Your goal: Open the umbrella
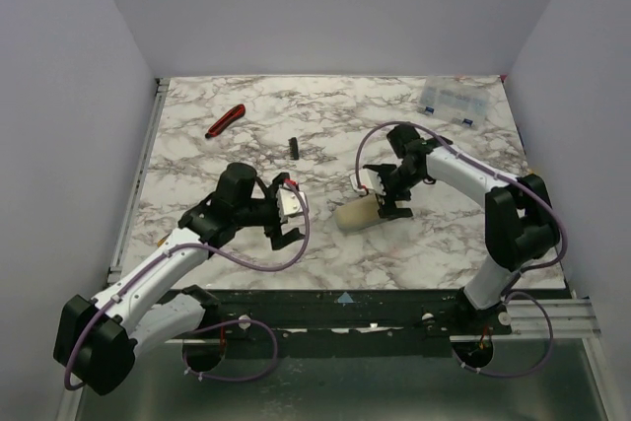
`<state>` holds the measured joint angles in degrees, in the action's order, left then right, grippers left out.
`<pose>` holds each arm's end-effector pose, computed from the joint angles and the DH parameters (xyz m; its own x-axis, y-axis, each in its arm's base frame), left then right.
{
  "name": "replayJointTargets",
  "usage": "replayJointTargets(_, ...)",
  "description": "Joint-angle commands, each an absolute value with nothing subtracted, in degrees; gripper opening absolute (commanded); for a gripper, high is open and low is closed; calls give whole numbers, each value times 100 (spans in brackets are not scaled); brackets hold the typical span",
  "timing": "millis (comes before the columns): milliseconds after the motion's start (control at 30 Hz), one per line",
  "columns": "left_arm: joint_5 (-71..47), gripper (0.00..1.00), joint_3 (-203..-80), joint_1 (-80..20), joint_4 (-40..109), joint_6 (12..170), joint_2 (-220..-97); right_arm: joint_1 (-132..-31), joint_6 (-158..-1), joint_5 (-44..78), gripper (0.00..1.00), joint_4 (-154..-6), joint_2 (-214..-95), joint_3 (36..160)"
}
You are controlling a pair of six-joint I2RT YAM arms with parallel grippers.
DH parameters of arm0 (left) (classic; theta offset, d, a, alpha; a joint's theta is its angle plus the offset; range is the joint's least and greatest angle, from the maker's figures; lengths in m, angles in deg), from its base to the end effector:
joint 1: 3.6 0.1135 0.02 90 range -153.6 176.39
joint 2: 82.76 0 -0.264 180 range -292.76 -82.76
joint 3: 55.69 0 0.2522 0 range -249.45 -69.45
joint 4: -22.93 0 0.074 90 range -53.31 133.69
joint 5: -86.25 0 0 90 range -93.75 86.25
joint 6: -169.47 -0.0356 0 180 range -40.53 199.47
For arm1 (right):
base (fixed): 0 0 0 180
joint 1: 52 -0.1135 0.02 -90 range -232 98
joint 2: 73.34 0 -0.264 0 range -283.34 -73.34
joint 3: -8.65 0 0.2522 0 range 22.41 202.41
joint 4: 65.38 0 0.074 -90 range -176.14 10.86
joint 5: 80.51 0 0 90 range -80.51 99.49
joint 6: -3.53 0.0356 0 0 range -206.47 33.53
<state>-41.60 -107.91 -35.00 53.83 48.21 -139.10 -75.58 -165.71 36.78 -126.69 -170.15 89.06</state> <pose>0.1669 -0.1275 0.2565 0.0173 0.4695 -0.8828 0.9725 0.1972 0.1240 0.2828 0.1413 0.2012 0.2699 -0.8348 -0.4799 -0.9628 -0.2392 -0.1255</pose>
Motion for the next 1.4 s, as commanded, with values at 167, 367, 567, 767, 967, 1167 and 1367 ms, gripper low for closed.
replayJointTargets(167,-3896,93,-10256,-3836,4767,4509,-13813,-7582,-17385,3526,80,-12237,-17026,8411)
replayJointTargets(367,-3808,74,-9978,-4745,4145,4004,-14083,-7569,-18504,3383,57,-11895,-16341,7348)
replayJointTargets(567,-4292,53,-10188,-5161,3629,4009,-14804,-7560,-19329,3374,50,-12575,-16129,7171)
replayJointTargets(767,-4137,37,-10284,-5432,2856,4131,-15603,-7469,-19740,3310,49,-12664,-15705,6664)
replayJointTargets(967,-4140,33,-10230,-5490,2686,3852,-16098,-7471,-19626,3376,49,-12799,-15494,6530)
replayJointTargets(1167,-3871,30,-10096,-5641,1912,4232,-16640,-7477,-19537,3360,49,-12809,-15293,6366)
replayJointTargets(1367,-3650,32,-10132,-5652,1429,4598,-17047,-7468,-19473,3391,49,-12785,-15183,6332)
